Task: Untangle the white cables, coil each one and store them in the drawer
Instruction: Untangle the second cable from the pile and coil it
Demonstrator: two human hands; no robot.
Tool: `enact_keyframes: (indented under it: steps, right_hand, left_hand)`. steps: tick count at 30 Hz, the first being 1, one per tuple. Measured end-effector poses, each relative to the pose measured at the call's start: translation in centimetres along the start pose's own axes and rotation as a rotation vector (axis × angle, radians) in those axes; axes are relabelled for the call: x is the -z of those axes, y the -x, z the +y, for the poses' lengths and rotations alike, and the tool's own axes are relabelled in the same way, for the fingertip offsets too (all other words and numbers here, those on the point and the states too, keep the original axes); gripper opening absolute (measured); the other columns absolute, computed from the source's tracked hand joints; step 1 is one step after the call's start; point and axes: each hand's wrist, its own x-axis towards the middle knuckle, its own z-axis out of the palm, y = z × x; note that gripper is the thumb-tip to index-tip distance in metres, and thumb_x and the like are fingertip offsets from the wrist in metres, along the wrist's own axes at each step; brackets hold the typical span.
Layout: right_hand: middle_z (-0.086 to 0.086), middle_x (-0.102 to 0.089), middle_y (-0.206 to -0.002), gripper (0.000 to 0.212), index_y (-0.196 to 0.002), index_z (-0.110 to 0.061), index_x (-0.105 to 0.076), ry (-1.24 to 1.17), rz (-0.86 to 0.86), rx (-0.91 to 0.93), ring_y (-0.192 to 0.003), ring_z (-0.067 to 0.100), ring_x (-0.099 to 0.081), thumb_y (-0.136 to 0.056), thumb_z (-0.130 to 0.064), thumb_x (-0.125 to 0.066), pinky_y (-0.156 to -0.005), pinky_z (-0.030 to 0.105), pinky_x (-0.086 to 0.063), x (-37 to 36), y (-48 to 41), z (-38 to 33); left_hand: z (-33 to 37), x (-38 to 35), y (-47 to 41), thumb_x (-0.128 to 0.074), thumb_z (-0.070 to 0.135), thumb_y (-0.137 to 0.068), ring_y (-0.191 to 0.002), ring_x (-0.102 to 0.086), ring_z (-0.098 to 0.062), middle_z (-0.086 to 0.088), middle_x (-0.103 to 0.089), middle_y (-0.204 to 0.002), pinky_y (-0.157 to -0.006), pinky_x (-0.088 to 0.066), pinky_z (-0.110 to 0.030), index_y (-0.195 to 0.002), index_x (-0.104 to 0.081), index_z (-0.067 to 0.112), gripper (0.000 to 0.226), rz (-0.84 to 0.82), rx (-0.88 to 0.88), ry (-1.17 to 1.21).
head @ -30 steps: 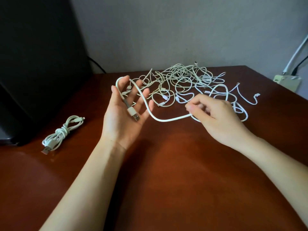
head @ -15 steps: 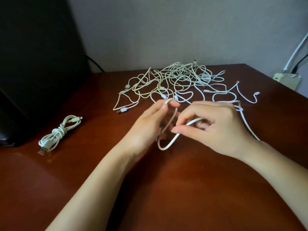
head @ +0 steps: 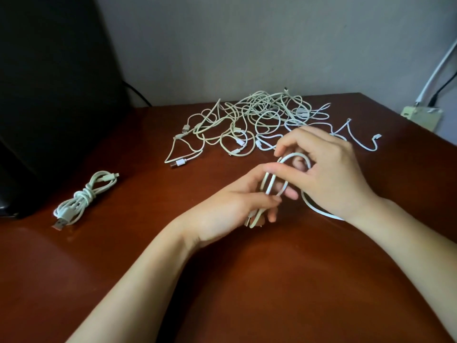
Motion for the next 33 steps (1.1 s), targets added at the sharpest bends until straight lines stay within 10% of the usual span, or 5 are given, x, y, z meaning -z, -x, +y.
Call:
enact_keyframes:
  steps: [6,12,20,33]
  right_hand:
    - [-0.019,-0.052,-0.091,0.03,-0.102,-0.019,-0.06,-0.053,-0.068,-0.153,-0.071,0.013,-0.055,-0.084,-0.043,-0.064,-0.066,0.013,-0.043,-0.5,0.2,0.9]
    - [-0.018,-0.054,-0.097,0.062,-0.138,-0.042,-0.03,-0.075,-0.48,-0.338,-0.072,0.003,-0.062,-0.085,-0.041,-0.062,-0.076,0.023,-0.047,-1.1,0.7,1.4]
    - [-0.012,-0.057,-0.078,0.048,-0.136,-0.037,-0.038,-0.005,-0.589,-0.256,-0.067,-0.001,-0.051,-0.094,-0.027,-0.057,-0.066,0.017,-0.039,-1.0,0.8,0.4]
    - [-0.014,-0.05,-0.077,0.04,-0.138,-0.034,-0.043,0.192,-0.618,-0.149,-0.085,0.02,-0.057,-0.098,-0.034,-0.044,-0.078,0.038,-0.045,-0.6,0.9,-1.0]
  left_hand:
    - [-0.2,0.3,-0.4,-0.038,0.005,-0.071,-0.06,-0.049,-0.015,-0.007,-0.069,-0.101,-0.049,-0.033,-0.02,-0.121,-0.052,0.011,0.052,0.168,-0.013,0.044]
    - [0.5,1.0,-0.4,-0.033,-0.001,-0.094,-0.052,-0.043,-0.013,-0.011,-0.066,-0.09,-0.05,-0.022,-0.026,-0.101,-0.055,0.017,0.029,0.521,-0.047,0.229]
    - [0.1,1.6,-0.5,-0.035,0.011,-0.103,-0.056,-0.045,-0.011,0.0,-0.072,-0.09,-0.049,-0.033,-0.02,-0.104,-0.048,0.017,0.015,0.796,-0.073,0.271]
    - [0.2,1.4,-0.5,-0.04,0.016,-0.101,-0.064,-0.047,-0.006,-0.005,-0.07,-0.094,-0.052,-0.038,-0.014,-0.109,-0.064,0.003,0.029,0.502,0.014,0.361]
